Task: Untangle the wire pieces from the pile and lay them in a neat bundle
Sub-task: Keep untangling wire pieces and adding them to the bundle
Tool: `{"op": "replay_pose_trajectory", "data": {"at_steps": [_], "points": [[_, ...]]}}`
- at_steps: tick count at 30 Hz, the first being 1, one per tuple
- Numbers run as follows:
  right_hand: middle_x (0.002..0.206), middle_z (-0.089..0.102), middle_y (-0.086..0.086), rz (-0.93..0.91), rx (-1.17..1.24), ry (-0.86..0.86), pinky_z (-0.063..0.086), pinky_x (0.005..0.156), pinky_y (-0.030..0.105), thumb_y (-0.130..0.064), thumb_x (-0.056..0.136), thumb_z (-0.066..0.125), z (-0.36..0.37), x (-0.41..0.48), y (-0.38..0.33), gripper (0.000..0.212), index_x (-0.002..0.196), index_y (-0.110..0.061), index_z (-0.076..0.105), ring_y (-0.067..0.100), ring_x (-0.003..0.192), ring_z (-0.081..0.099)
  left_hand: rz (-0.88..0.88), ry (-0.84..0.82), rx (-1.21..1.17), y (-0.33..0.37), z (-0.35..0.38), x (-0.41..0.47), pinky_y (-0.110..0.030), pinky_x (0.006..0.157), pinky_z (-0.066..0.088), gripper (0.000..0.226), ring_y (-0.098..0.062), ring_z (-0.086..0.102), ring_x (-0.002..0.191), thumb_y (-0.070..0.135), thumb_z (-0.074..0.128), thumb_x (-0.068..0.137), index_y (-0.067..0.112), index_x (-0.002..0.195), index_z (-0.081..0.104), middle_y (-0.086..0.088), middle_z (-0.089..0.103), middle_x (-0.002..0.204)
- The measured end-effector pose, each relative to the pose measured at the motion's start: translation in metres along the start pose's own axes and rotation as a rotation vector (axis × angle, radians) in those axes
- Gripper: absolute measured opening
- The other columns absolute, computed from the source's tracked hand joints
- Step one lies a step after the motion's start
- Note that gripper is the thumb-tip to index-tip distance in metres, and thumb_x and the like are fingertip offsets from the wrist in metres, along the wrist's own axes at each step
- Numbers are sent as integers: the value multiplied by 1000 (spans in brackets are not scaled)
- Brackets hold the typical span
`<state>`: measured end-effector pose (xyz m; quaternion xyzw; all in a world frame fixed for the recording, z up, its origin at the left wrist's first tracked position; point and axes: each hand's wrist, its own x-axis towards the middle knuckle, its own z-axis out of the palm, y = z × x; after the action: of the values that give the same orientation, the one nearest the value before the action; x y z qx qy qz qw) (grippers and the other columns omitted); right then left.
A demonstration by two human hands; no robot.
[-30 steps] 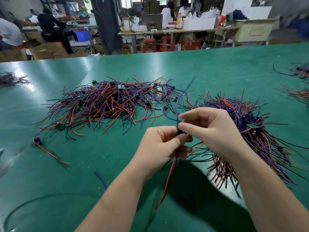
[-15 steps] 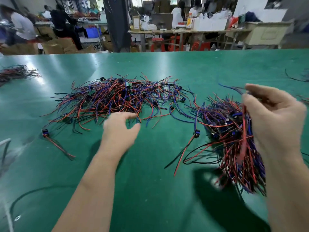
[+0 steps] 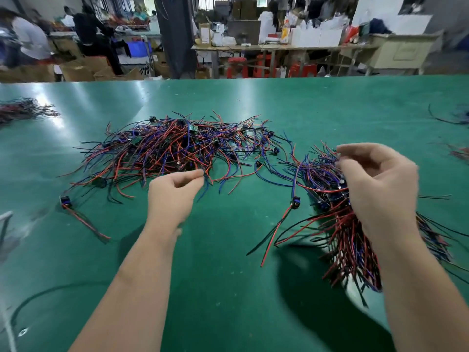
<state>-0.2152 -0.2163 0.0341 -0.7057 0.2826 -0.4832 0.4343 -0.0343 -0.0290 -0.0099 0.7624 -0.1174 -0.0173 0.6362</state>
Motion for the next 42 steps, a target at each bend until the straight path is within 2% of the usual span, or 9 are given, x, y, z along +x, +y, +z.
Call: {"op": "replay_pose_trajectory", "data": {"at_steps": [3, 6, 10, 16, 21, 26, 32, 38, 42], "points": [[69, 71, 4, 212, 325, -288, 55, 63, 22, 4, 87, 57, 11, -11, -10, 23, 82, -15, 70, 16, 65, 66, -32, -101, -453, 26, 6, -13, -15, 76, 46, 21, 3, 64, 68, -3, 70, 78, 17, 73, 76, 8, 74, 72], [78, 72, 12, 483, 556, -551, 52, 58, 22, -14, 94, 51, 23, -21, -17, 15, 97, -12, 66, 21, 67, 67, 155, -325, -620, 49, 10, -39, -13, 71, 49, 16, -2, 67, 72, 2, 74, 67, 17, 72, 78, 3, 74, 74], [88, 72, 14, 583, 755, -602, 53, 60, 22, -29, 77, 58, 29, -22, -19, 30, 101, -12, 63, 18, 70, 69, 221, -832, -439, 52, 24, -69, -15, 74, 50, 23, -8, 68, 81, -11, 67, 70, 9, 75, 77, -1, 74, 80], [87, 74, 13, 514, 799, -577, 53, 56, 15, -3, 65, 65, 17, -17, -15, 25, 89, -8, 73, 14, 68, 70, 125, -1087, -148, 40, 30, -72, -16, 73, 50, 27, -7, 67, 79, -10, 70, 71, 17, 70, 75, 2, 73, 82], [85, 75, 10, 503, 781, -632, 52, 54, 14, -3, 61, 67, 18, -19, -15, 23, 77, -16, 77, 11, 64, 70, -6, -801, -295, 37, 34, -58, -21, 81, 52, 36, -17, 68, 95, 2, 64, 68, 15, 102, 63, -4, 72, 103], [81, 74, 10, 490, 728, -782, 52, 55, 16, 0, 61, 66, 22, -27, -17, 25, 79, -13, 77, 14, 63, 70, -255, -659, -752, 44, 36, -54, -24, 72, 53, 37, -9, 69, 72, 38, 57, 76, 13, 103, 60, 0, 75, 86], [84, 71, 20, 548, 537, -920, 55, 57, 22, -2, 63, 69, 26, -34, -14, 21, 84, -4, 72, 25, 69, 71, -129, -494, -812, 41, 35, -53, -19, 65, 55, 24, -10, 70, 74, 26, 59, 77, 17, 99, 65, -3, 75, 86], [75, 68, 14, 580, 496, -677, 52, 52, 20, -8, 93, 52, 30, -28, -11, 16, 88, -1, 66, 16, 57, 65, -24, -416, -610, 37, 35, -51, -20, 60, 54, 14, -10, 65, 59, 15, 55, 94, 19, 92, 69, -2, 71, 73], [71, 66, 8, 607, 545, -638, 46, 46, 17, -26, 83, 59, 30, -27, -11, 23, 87, -6, 68, 13, 51, 58, 161, -502, -477, 36, 36, -57, -22, 66, 56, 18, -10, 66, 62, 8, 57, 91, 19, 93, 71, 2, 69, 72]]}}
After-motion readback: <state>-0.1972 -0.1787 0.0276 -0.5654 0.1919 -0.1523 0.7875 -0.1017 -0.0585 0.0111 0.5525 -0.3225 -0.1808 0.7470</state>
